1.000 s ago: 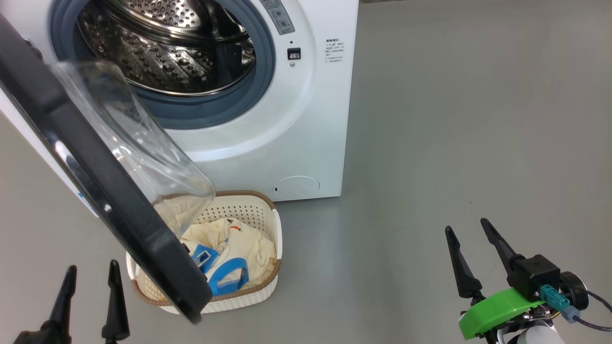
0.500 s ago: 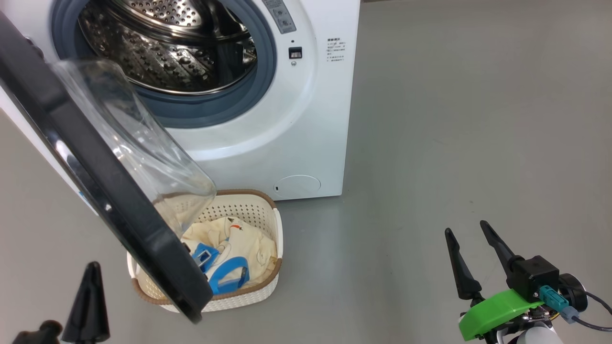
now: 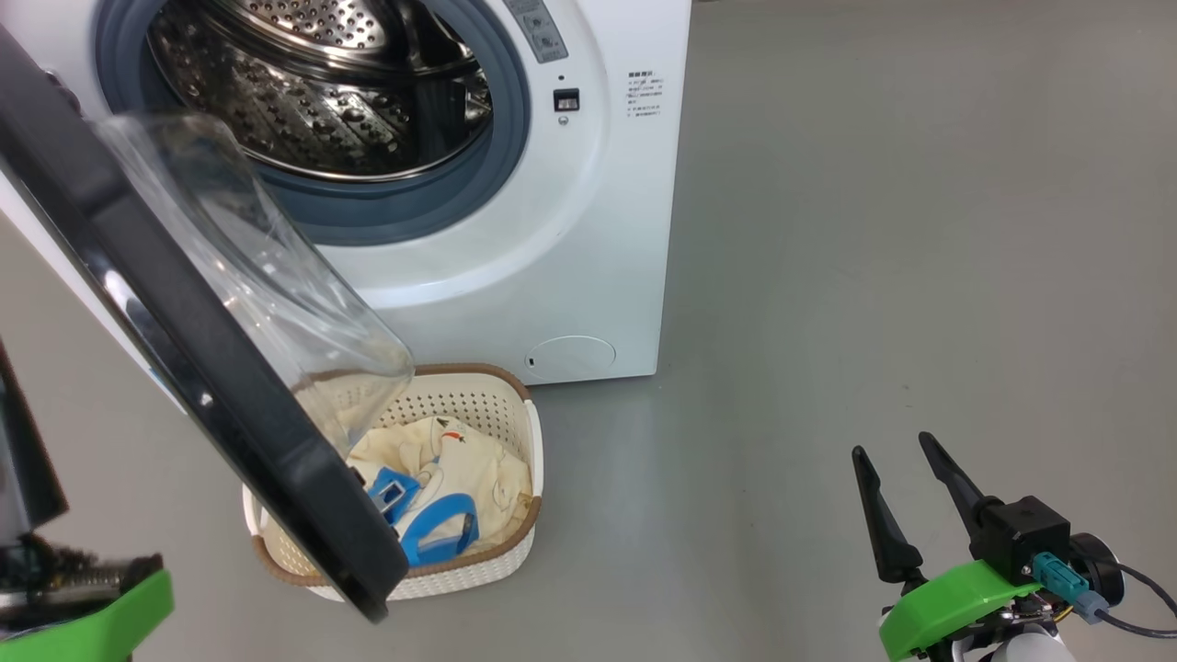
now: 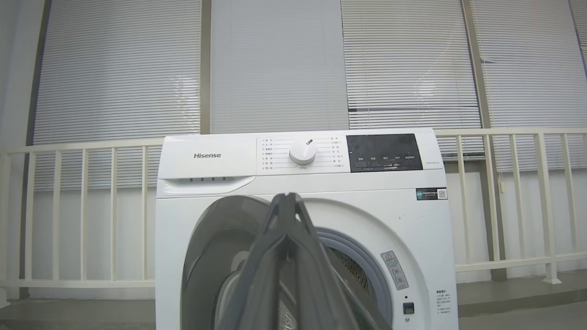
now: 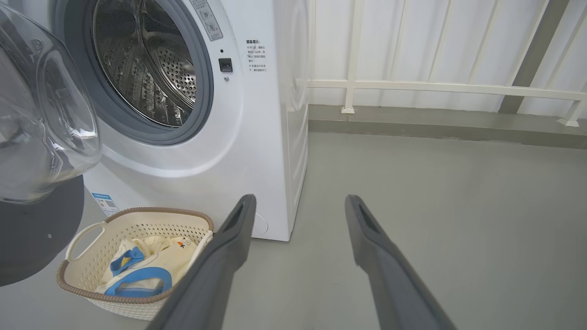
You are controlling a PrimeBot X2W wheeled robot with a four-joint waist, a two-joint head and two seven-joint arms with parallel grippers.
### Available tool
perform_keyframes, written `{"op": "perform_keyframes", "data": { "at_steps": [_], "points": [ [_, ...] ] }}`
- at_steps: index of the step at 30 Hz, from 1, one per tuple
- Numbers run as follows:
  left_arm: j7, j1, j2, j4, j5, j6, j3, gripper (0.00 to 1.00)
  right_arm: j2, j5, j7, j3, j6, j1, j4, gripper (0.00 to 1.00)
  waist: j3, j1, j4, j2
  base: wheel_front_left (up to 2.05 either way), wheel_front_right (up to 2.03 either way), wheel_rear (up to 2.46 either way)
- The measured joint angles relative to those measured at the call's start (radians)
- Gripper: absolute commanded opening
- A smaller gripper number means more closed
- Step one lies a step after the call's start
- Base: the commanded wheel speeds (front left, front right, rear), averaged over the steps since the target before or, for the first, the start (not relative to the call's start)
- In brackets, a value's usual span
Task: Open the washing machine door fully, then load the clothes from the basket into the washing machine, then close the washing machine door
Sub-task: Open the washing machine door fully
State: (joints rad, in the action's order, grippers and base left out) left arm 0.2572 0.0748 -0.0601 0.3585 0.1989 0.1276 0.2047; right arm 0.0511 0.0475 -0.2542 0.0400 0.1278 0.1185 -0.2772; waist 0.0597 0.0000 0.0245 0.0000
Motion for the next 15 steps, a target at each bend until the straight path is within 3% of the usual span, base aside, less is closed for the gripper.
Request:
{"op": "perform_keyframes", "data": {
  "at_steps": [6, 15],
  "points": [
    [0.001, 0.039, -0.03, 0.133, 0.023, 0.0, -0.11, 0.0, 0.0, 0.0, 0.0, 0.0, 0.0, 0.0, -0.009, 1.0, -0.004, 0.0, 0.0, 0.0, 0.0, 0.0, 0.0],
    [0.001, 0.036, -0.098, 0.153, 0.014, 0.0, -0.499, 0.0, 0.0, 0.01, 0.0, -0.005, 0.0, 0.0, -0.021, 1.0, -0.009, 0.0, -0.005, 0.0, 0.0, 0.0, 0.0]
  ]
}}
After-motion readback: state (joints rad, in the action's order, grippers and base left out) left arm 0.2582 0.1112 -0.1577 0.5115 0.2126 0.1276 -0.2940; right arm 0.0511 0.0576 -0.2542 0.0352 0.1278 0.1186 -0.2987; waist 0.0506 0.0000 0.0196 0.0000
